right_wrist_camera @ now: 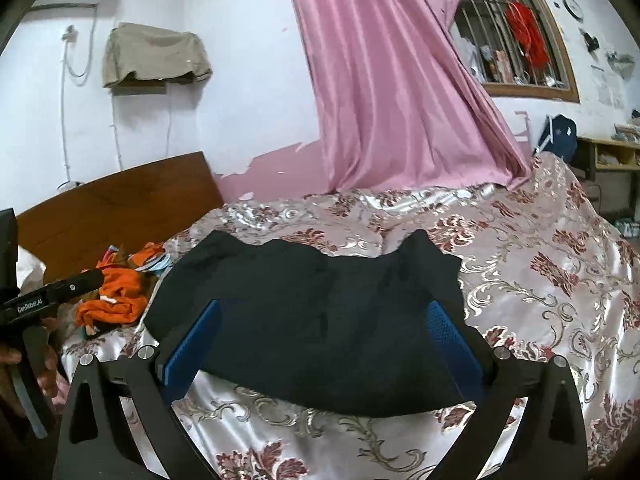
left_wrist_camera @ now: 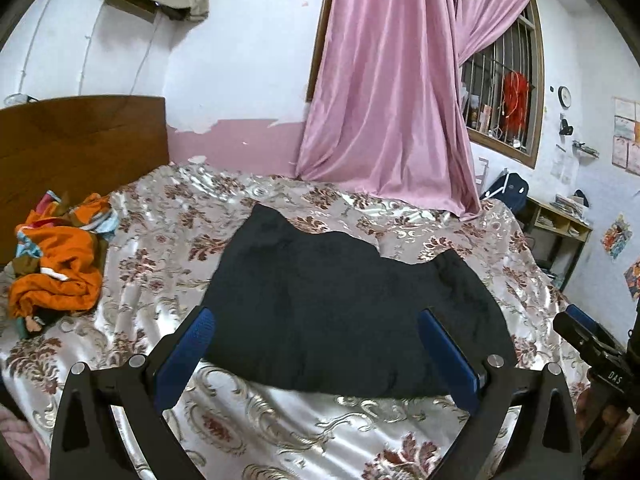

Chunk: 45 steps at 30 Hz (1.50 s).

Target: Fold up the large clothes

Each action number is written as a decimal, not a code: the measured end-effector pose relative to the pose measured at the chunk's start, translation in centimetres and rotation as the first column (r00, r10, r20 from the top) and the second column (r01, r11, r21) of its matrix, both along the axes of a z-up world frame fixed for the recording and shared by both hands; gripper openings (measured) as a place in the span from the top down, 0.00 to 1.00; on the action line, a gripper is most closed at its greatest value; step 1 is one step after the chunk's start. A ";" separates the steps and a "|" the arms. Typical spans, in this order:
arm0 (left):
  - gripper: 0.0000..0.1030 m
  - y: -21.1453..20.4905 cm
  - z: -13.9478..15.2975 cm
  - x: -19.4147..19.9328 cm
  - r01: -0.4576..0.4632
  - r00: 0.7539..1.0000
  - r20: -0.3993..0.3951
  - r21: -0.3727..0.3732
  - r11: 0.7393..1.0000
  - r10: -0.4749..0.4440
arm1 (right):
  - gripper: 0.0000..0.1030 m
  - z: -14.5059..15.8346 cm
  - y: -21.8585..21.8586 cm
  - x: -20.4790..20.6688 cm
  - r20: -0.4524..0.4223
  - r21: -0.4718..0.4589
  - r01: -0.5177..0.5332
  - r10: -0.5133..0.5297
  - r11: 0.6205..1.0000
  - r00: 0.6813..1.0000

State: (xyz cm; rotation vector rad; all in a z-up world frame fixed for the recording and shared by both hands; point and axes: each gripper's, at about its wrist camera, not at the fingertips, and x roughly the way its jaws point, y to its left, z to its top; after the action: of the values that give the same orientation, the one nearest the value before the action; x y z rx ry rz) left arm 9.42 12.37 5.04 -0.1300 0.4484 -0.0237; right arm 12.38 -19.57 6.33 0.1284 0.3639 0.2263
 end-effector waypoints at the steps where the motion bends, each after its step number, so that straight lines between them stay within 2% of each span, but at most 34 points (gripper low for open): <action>1: 0.00 0.1 -0.2 -0.5 -0.007 1.000 0.010 0.010 1.000 0.006 | 0.03 -0.1 0.4 -0.2 0.001 -0.012 -0.004 0.004 1.000 1.000; 4: 0.00 0.2 -1.1 -1.4 -0.013 1.000 0.022 0.027 1.000 0.012 | 0.03 -0.8 1.5 -0.9 -0.003 -0.047 0.011 -0.011 0.999 1.000; 8: 0.00 -0.1 -2.4 -2.0 -0.019 1.000 0.015 0.052 0.998 0.018 | 0.03 -1.3 1.8 -2.2 0.008 -0.044 0.038 -0.038 0.998 0.999; 15: 0.00 -0.3 -4.6 -2.9 -0.027 1.000 0.005 0.054 0.998 0.027 | 0.02 -3.0 3.3 -4.0 0.030 -0.059 0.046 -0.044 0.997 0.999; 24: 0.00 -0.8 -8.1 -4.5 -0.048 0.999 -0.016 0.066 0.997 0.050 | 0.02 -4.4 4.6 -4.0 -0.025 -0.108 0.023 -0.026 0.994 0.999; 28: 0.00 -0.5 -8.6 -4.7 -0.057 0.998 -0.009 0.032 0.998 0.057 | 0.02 -4.5 4.8 -3.9 -0.034 -0.116 0.020 -0.024 0.993 0.999; 36: 0.00 -0.4 -9.1 -5.0 -0.066 0.998 0.002 0.014 0.998 0.066 | 0.02 -4.9 5.2 -3.7 -0.055 -0.122 0.011 -0.018 0.992 0.998; 45: 0.00 -0.7 -9.1 -5.1 -0.057 0.998 0.002 0.021 0.998 0.057 | 0.02 -5.0 5.2 -3.6 -0.066 -0.117 0.014 -0.022 0.993 0.998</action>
State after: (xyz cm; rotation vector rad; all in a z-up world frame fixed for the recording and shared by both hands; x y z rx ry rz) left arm 4.28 11.64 -4.10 -0.1222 0.4434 0.0369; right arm 8.76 -14.41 1.35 0.0242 0.4413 0.1825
